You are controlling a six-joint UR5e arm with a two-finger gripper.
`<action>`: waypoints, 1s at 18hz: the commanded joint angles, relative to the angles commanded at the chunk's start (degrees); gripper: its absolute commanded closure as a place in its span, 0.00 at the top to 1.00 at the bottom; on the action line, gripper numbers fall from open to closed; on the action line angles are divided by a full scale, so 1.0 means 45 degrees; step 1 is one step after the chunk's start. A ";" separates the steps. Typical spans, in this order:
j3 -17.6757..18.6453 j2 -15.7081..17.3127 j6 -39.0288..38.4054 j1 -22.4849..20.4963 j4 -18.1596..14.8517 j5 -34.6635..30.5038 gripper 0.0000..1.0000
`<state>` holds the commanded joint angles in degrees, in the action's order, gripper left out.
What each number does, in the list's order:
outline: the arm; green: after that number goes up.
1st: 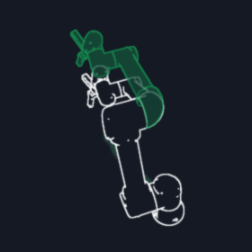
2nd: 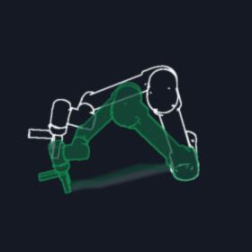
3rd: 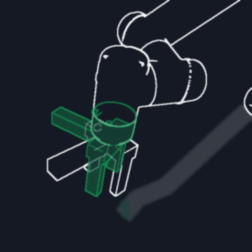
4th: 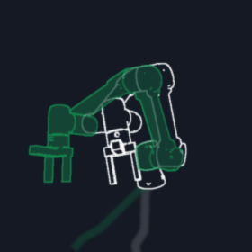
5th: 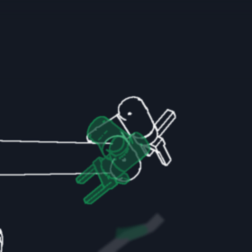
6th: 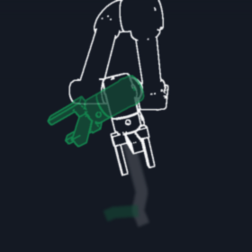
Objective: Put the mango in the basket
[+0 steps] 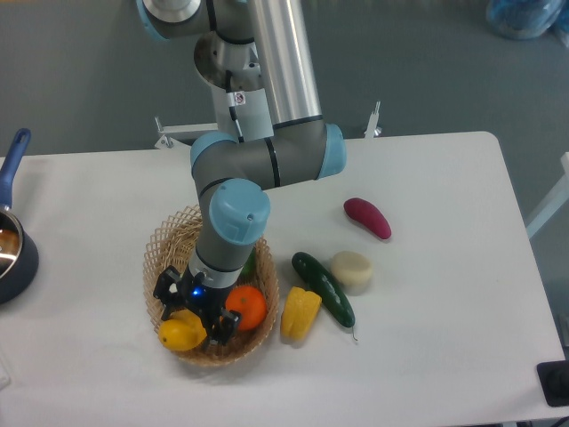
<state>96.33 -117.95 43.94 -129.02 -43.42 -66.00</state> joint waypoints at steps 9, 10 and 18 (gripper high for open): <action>-0.1248 0.2654 0.0137 -0.2301 -0.0020 0.0000 1.00; -0.1559 0.2773 0.0156 -0.2614 -0.0020 0.0019 1.00; -0.3203 0.3241 0.3155 -0.3612 -0.0661 -0.3279 1.00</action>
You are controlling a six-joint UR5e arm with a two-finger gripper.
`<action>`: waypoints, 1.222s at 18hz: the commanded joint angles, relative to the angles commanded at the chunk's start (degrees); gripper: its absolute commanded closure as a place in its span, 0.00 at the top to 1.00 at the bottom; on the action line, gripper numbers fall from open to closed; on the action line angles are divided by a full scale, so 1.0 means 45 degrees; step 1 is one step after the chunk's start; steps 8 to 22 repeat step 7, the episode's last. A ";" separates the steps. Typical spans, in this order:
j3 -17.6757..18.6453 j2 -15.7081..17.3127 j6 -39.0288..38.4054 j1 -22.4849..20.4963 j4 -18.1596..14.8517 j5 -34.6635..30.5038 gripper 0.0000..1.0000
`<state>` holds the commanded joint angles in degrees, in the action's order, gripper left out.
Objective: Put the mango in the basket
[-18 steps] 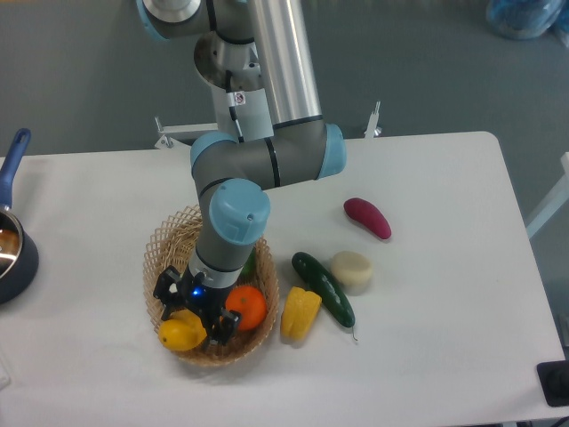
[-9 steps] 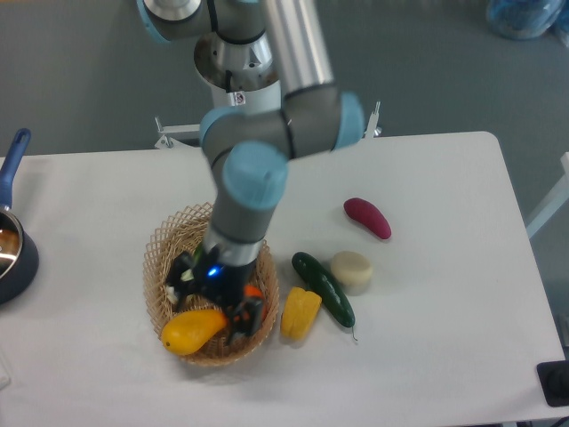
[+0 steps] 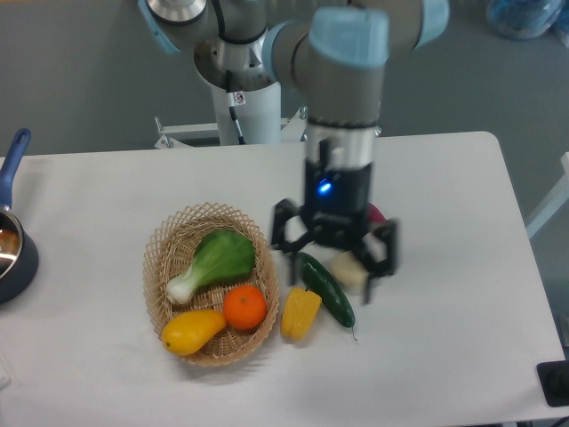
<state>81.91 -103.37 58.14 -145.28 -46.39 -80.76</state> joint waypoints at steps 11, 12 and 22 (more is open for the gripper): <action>0.0487 0.1173 0.4794 -0.1074 -0.2210 -0.0999 1.00; 0.0487 0.1173 0.4794 -0.1074 -0.2210 -0.0999 1.00; 0.0487 0.1173 0.4794 -0.1074 -0.2210 -0.0999 1.00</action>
